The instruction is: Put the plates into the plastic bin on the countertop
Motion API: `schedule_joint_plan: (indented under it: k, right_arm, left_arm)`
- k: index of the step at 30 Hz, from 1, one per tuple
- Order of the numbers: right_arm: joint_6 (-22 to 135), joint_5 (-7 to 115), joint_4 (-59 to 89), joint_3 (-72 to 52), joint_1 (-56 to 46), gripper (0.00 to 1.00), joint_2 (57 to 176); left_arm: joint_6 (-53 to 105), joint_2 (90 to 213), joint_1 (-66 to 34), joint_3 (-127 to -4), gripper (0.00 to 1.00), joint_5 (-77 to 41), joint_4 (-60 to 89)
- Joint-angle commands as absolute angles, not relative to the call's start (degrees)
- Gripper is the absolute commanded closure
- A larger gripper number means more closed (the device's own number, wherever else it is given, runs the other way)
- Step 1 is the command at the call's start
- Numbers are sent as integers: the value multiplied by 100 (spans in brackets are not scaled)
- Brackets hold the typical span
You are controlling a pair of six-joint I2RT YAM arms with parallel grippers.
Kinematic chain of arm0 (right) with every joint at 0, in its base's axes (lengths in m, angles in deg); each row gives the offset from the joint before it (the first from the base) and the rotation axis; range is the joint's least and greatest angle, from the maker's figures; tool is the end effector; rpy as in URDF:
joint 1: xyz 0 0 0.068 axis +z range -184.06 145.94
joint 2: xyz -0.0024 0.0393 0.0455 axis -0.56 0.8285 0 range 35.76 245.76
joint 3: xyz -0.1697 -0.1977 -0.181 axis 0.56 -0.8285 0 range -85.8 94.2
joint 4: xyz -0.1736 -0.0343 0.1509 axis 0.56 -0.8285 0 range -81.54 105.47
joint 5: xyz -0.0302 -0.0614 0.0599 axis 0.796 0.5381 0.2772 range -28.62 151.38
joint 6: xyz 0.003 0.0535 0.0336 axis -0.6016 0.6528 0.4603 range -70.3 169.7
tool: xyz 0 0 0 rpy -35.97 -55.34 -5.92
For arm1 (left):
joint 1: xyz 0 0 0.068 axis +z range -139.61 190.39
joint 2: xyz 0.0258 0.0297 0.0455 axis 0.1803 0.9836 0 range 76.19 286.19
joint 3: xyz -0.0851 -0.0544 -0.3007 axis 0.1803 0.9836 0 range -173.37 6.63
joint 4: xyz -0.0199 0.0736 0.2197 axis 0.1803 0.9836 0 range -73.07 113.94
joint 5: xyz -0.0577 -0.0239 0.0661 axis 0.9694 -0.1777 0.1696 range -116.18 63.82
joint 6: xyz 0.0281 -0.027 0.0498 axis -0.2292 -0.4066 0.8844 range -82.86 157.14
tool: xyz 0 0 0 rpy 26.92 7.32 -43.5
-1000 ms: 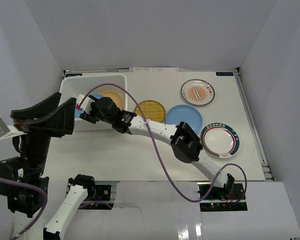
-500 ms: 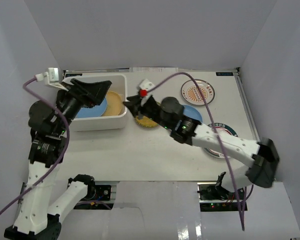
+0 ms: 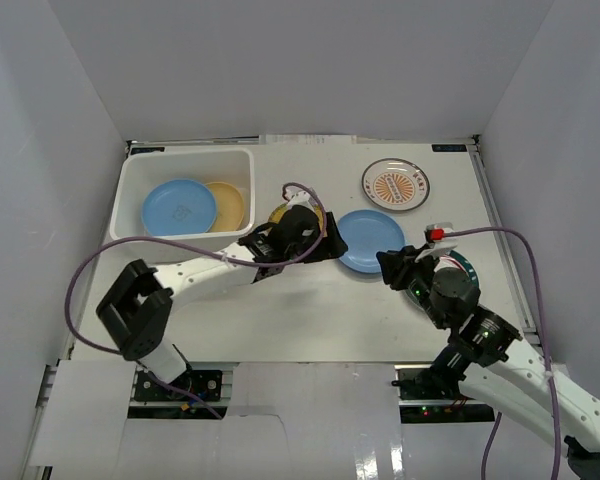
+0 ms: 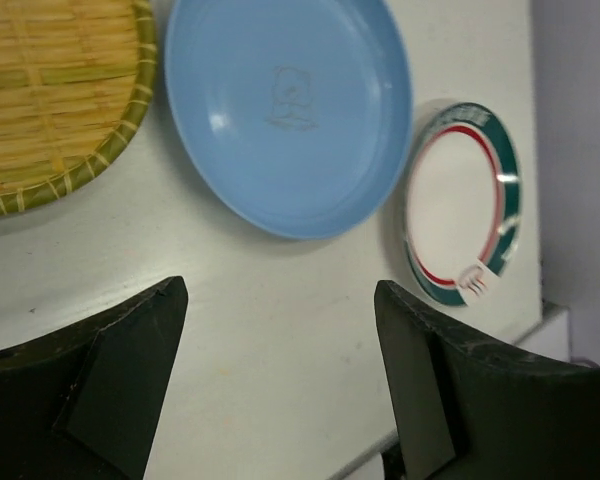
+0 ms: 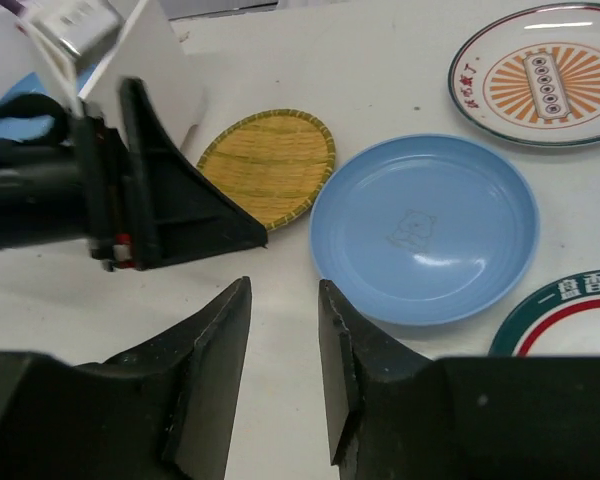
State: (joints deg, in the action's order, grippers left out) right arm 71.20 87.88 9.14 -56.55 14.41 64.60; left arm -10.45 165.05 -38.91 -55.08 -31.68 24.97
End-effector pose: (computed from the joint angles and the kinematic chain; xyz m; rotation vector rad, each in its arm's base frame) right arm 0.0687 0.0448 0.3122 -0.0441 1.6906 0.5361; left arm 0.2197 -0.2484 0.3084 -0.0231 2.3120 -0.8235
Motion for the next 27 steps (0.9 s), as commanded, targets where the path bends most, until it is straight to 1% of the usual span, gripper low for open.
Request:
schedule_joint_plan:
  k: [1, 3, 4, 7, 11, 14, 17, 18, 20, 21, 24, 25, 27]
  right_arm:
    - [7510, 9135, 168, -5609, 1419, 59, 5932]
    - [7493, 8916, 44, -5557, 1411, 50, 5747]
    - [7493, 8863, -113, -5513, 1411, 50, 5729]
    - [7388, 8722, -246, -5416, 1411, 50, 5703]
    - [7326, 8555, -229, -5407, 1411, 50, 5737]
    - [7343, 8344, -185, -5442, 1411, 50, 5895]
    - [7387, 8098, -124, -5460, 1411, 50, 6018]
    - [7387, 8037, -97, -5460, 1411, 49, 6028]
    - [7370, 8036, -53, -5460, 1419, 49, 6063]
    - [7352, 8053, -44, -5443, 1419, 49, 6080]
    - [7291, 8036, -1, -5329, 1411, 48, 6203]
    - [7273, 8027, 34, -5302, 1419, 48, 6299]
    - [7168, 7992, 87, -5170, 1411, 46, 6414]
  left_arm:
    - [-1497, 16969, -4120, -5875, 14, -4609, 2151]
    - [-1612, 17462, -4208, -5989, 14, -4850, 2151]
    - [-1717, 17759, -4217, -6033, 14, -4946, 2159]
    - [-1849, 18130, -4226, -6209, 16, -4982, 2168]
    - [-1806, 18823, -4226, -6631, 19, -4922, 2247]
    - [-1806, 19106, -4226, -6851, 21, -4938, 2247]
    - [-1762, 19317, -4235, -6939, 33, -4991, 2265]
    - [-1753, 19326, -4235, -6930, 44, -5009, 2282]
    - [-1744, 19239, -4226, -6843, 57, -5105, 2317]
    - [-1770, 19056, -4235, -6686, 65, -5210, 2352]
    - [-1770, 18704, -4235, -6317, 80, -5325, 2370]
    - [-1788, 18441, -4235, -6211, 88, -5360, 2370]
    - [-1814, 18176, -4244, -5956, 96, -5343, 2353]
